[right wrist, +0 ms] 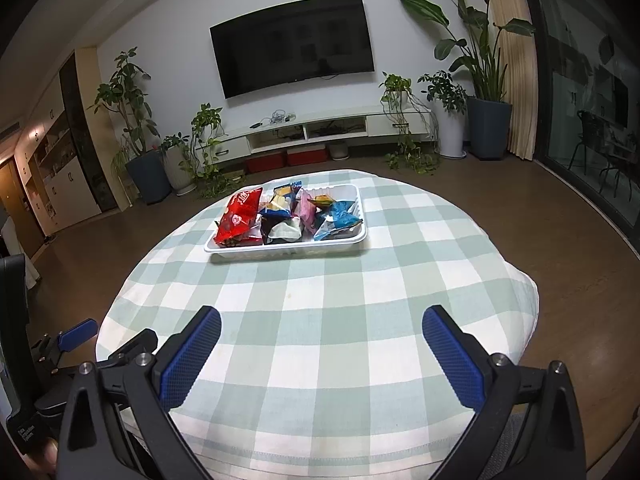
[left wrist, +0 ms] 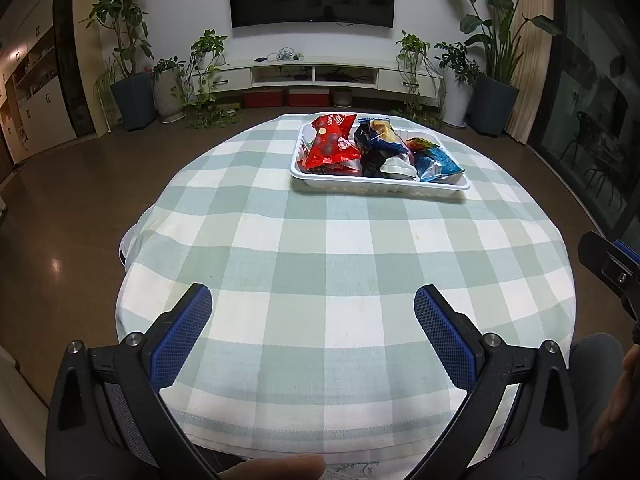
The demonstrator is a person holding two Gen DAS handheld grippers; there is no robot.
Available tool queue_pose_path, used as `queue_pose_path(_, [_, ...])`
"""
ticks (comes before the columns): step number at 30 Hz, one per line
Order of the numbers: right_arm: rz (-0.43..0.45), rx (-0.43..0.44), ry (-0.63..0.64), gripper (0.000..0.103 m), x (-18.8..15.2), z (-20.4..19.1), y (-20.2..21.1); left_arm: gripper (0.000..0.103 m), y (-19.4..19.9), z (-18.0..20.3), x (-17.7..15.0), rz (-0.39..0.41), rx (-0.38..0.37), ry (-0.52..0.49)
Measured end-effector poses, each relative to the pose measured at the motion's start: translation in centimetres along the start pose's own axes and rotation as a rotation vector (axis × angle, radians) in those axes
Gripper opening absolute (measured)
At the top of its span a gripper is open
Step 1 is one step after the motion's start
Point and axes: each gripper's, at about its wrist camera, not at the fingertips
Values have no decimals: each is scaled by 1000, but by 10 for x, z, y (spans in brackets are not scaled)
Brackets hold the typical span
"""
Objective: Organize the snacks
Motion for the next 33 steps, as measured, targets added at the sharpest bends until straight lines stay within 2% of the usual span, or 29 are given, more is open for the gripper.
queue_pose_path(33, [-21,-5,6,103,-6,-1,-2,103,-6,-2,-6,-17,6,-7])
Point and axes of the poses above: each gripper's, at about its wrist camera, not at the fingertips, and y roughly against the way its jaws point, z to its right, x to its top, and after that the axes turned 4 degrees about -z, right-handed
